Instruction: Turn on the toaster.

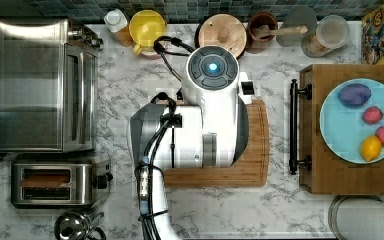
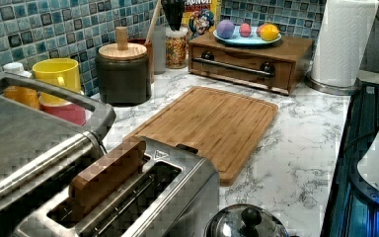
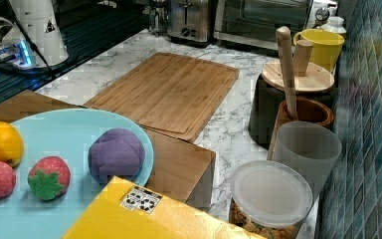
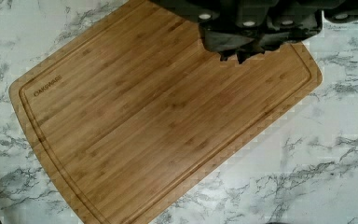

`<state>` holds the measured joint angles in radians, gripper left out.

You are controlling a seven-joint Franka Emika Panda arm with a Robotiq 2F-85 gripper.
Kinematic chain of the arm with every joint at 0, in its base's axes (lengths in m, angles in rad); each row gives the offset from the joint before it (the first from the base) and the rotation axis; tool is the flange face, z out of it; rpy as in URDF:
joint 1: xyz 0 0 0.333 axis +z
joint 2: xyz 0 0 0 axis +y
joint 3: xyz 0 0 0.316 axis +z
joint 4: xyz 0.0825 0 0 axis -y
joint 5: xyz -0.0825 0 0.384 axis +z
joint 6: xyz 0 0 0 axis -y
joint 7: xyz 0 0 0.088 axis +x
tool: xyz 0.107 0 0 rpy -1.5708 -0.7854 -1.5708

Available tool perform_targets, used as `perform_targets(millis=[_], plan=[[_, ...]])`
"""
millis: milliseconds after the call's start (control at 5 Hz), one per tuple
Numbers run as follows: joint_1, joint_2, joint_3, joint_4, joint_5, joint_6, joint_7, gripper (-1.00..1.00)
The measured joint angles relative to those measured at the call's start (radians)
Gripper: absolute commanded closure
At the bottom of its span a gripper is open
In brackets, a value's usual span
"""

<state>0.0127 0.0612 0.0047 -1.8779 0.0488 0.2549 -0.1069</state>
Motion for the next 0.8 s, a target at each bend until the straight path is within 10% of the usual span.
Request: perform_targets(millis=[800], plan=[[0.002, 0.004, 0.025, -0.05, 0.005, 0.063, -0.008, 1.0]])
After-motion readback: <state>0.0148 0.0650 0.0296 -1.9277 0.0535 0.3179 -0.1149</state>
